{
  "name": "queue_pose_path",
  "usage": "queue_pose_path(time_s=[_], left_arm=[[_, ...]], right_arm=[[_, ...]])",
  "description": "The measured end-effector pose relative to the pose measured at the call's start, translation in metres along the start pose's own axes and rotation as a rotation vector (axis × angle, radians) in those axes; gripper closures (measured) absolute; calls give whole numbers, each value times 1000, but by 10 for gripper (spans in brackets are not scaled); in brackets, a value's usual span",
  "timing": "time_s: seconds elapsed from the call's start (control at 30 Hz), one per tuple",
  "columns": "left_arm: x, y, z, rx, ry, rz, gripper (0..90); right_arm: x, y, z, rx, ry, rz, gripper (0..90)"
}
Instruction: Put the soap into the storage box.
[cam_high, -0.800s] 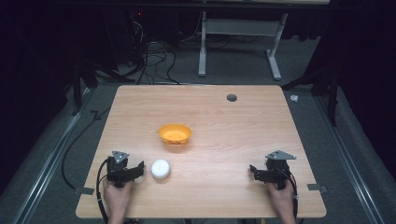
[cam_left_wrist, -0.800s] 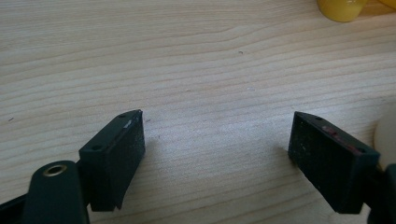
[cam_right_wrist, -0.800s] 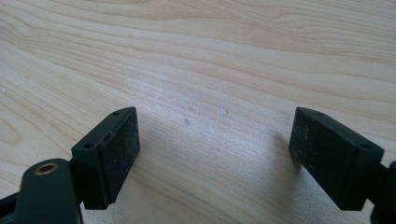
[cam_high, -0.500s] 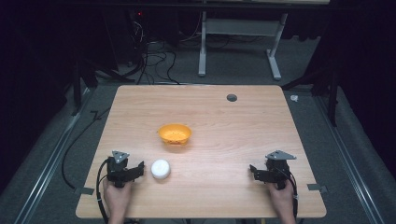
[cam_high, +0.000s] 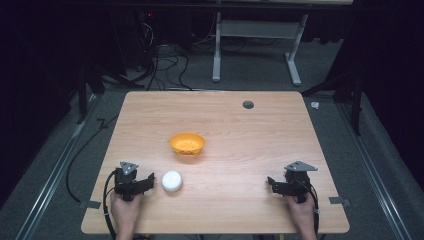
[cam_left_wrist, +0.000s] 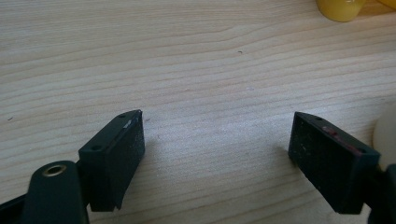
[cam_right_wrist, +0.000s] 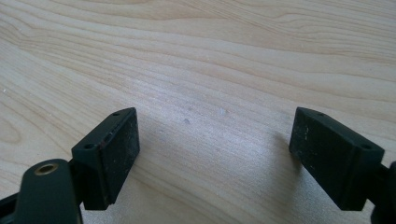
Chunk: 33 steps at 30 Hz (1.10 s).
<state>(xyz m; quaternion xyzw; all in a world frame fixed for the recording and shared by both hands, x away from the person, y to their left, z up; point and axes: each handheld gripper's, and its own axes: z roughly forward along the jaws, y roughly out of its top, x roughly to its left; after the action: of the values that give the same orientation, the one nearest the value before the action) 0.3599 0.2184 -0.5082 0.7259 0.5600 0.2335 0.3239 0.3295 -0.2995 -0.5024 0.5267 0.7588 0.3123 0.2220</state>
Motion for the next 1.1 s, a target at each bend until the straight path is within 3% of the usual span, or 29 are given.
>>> queue_pose_path(time_s=[0.57,0.67,1.1], left_arm=[[2,0,-3,-3,-21,-7,168],[2,2,-7,-21,-43,-23,168],[-9,12,-25,-69,-117,6,167]], right_arm=[[0,0,0,1,-4,0,170],[0,0,0,1,-4,0,170],[0,0,0,1,-4,-1,170]])
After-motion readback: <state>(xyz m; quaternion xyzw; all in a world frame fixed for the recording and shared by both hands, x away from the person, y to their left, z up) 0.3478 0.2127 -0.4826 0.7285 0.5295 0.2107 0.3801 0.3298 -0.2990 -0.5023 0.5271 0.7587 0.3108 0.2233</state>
